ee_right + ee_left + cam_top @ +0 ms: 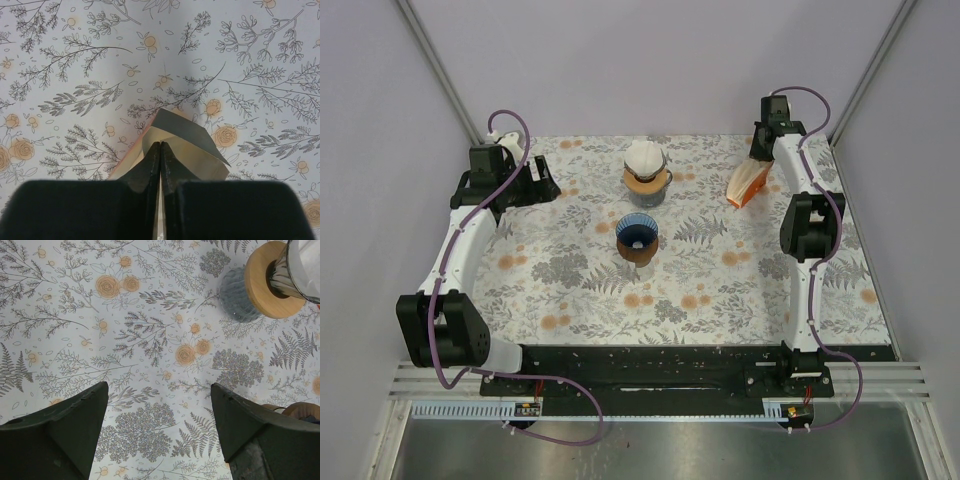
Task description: Place the coffee filter in the dripper
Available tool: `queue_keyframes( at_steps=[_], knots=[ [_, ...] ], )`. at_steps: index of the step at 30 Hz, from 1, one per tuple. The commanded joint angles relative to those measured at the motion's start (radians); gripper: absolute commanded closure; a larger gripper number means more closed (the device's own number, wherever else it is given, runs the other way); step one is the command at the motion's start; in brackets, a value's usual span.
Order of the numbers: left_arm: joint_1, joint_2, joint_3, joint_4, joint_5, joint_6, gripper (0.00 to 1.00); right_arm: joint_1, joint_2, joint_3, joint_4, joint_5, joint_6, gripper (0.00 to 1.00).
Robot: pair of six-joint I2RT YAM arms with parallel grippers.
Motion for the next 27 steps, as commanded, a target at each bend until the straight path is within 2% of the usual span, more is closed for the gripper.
queue_keyframes(
  at_steps=[1, 10, 22, 27],
  knots=[
    [0.009, 0.001, 0.009, 0.055, 0.026, -0.006, 0.14, -0.002, -0.030, 0.043, 0.001, -0.005, -0.010, 1.00],
    [0.010, -0.005, 0.011, 0.054, 0.029, -0.008, 0.14, -0.002, -0.127, 0.033, 0.004, -0.003, -0.015, 1.00],
    [0.013, -0.023, 0.009, 0.054, 0.041, -0.005, 0.14, -0.003, -0.252, -0.062, 0.047, -0.005, -0.021, 1.00],
    [0.012, -0.026, 0.021, 0.043, 0.092, 0.020, 0.15, 0.000, -0.323, -0.085, 0.050, -0.034, -0.009, 1.00]
  ],
)
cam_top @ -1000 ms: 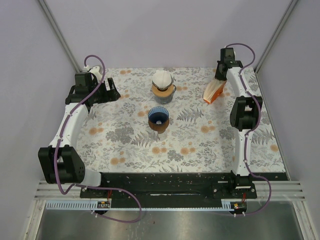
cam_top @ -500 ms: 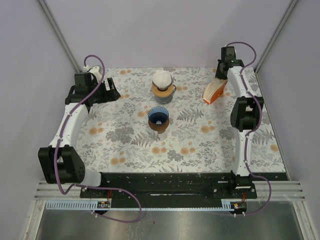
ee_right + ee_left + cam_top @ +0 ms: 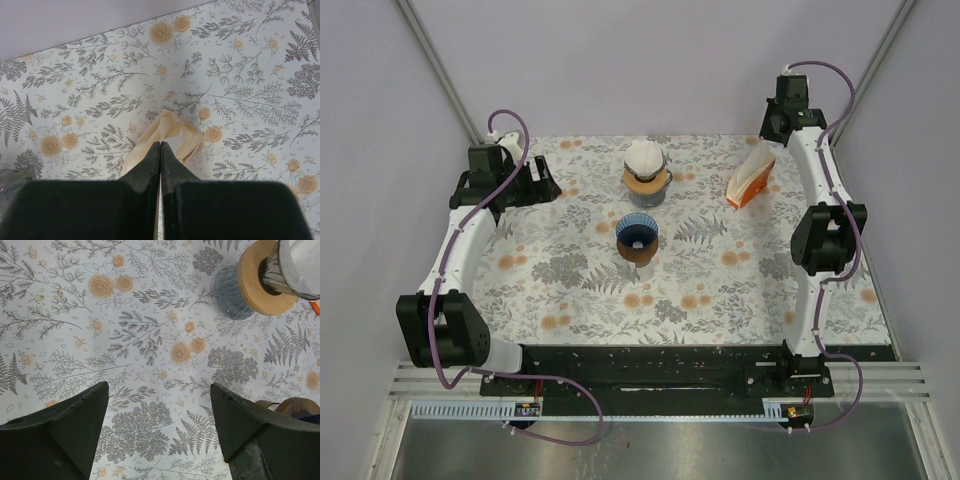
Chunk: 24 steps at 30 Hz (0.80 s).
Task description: Place the coffee filter in the dripper
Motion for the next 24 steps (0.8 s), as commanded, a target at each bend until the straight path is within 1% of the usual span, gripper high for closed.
queue_keyframes(
  at_steps=[1, 6, 10, 13, 14, 16, 19, 24],
  knots=[
    [0.007, -0.026, 0.029, 0.037, 0.088, 0.033, 0.15, 0.001, -0.115, -0.023, 0.026, -0.031, 0.004, 1.00],
    [0.007, -0.026, 0.099, -0.012, 0.194, 0.097, 0.18, 0.026, -0.221, -0.075, 0.032, -0.039, 0.004, 1.00],
    [0.002, -0.023, 0.179, -0.067, 0.298, 0.136, 0.18, 0.072, -0.316, -0.127, 0.044, -0.032, 0.001, 1.00],
    [-0.026, -0.034, 0.228, -0.104, 0.352, 0.170, 0.19, 0.119, -0.382, -0.159, 0.055, -0.018, 0.001, 1.00],
    [-0.039, -0.046, 0.241, -0.109, 0.358, 0.207, 0.19, 0.139, -0.401, -0.166, 0.059, -0.015, 0.003, 1.00],
    [-0.100, -0.071, 0.259, -0.110, 0.345, 0.244, 0.19, 0.179, -0.438, -0.181, 0.061, -0.010, 0.013, 1.00],
    [-0.206, -0.102, 0.294, -0.107, 0.279, 0.294, 0.19, 0.245, -0.494, -0.202, 0.075, -0.015, 0.042, 1.00],
    [-0.364, -0.079, 0.392, -0.106, 0.201, 0.288, 0.18, 0.357, -0.571, -0.254, 0.121, -0.035, 0.108, 1.00]
  ],
)
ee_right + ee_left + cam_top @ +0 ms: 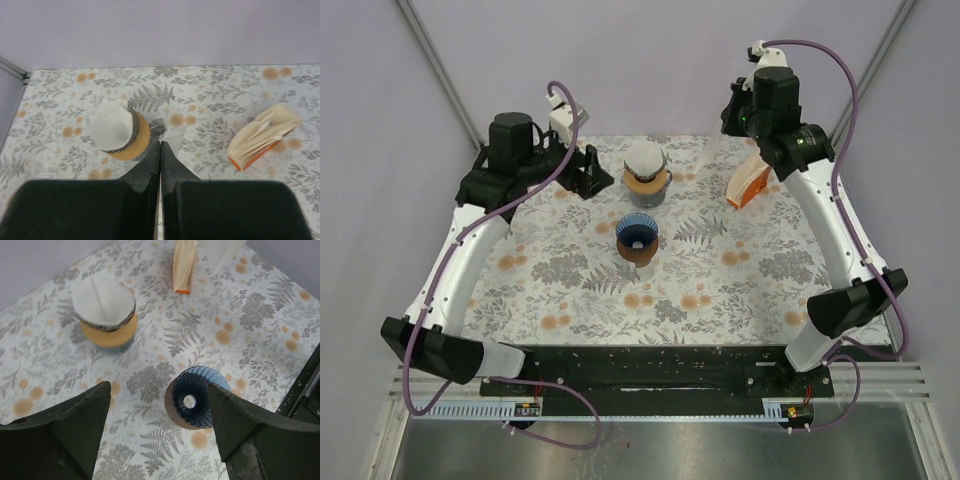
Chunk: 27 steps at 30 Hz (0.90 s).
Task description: Place the coffee filter in the dripper
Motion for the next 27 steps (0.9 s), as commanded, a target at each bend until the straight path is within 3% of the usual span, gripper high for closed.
queue_keyframes(
  at_steps=[1, 6, 14, 17, 22, 27],
  knots=[
    [-0.122, -0.015, 0.121, 0.021, -0.082, 0.042, 0.18, 0.091, -0.092, -0.058, 0.078, -0.014, 0.080, 1.00],
    [-0.312, 0.031, 0.207, -0.012, -0.195, 0.105, 0.18, 0.170, -0.131, -0.117, 0.130, -0.054, 0.155, 1.00],
    [-0.471, 0.133, 0.264, 0.054, -0.577, 0.154, 0.26, 0.222, -0.151, -0.166, 0.194, -0.111, 0.212, 1.00],
    [-0.484, 0.156, 0.267, 0.068, -0.625, 0.160, 0.34, 0.227, -0.154, -0.164, 0.194, -0.125, 0.213, 1.00],
    [-0.496, 0.188, 0.269, 0.080, -0.657, 0.159, 0.39, 0.228, -0.169, -0.184, 0.219, -0.123, 0.213, 1.00],
    [-0.502, 0.214, 0.264, 0.122, -0.749, 0.182, 0.58, 0.228, -0.168, -0.189, 0.222, -0.142, 0.227, 1.00]
  ],
)
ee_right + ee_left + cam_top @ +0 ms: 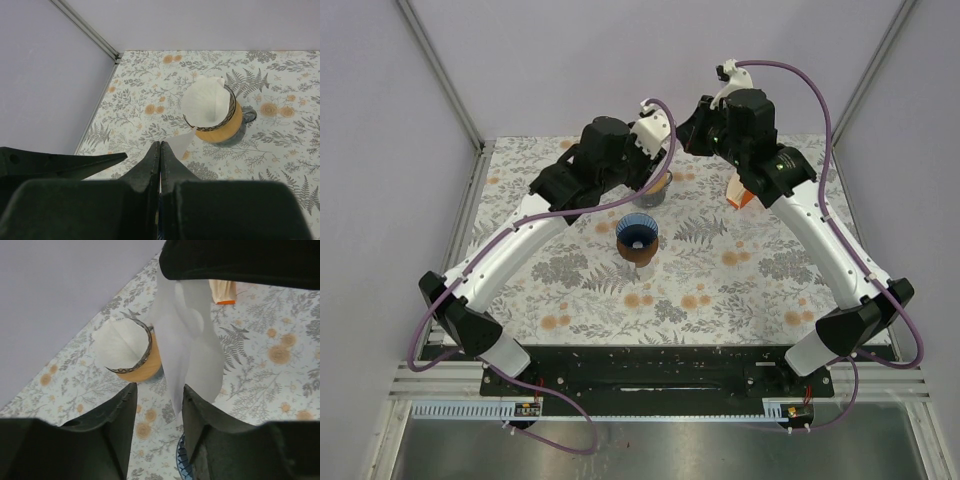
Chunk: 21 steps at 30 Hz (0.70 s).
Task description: Place the coffee filter in the dripper
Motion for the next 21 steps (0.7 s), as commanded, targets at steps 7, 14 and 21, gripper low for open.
queue_keyframes(
  at_steps=[7, 14, 21],
  knots=[
    [-0.010, 0.018, 0.007, 0.113, -0.089, 0.026, 0.60, 0.010, -0.030, -0.009, 0.078, -0.090, 0.037, 1.00],
    [-0.008, 0.012, 0.004, 0.121, -0.141, -0.009, 1.00, 0.010, -0.006, -0.014, 0.098, -0.159, 0.009, 0.98],
    [-0.004, -0.003, 0.003, 0.127, -0.294, -0.104, 1.00, 0.012, -0.009, -0.069, 0.135, -0.117, 0.020, 0.46]
  ],
)
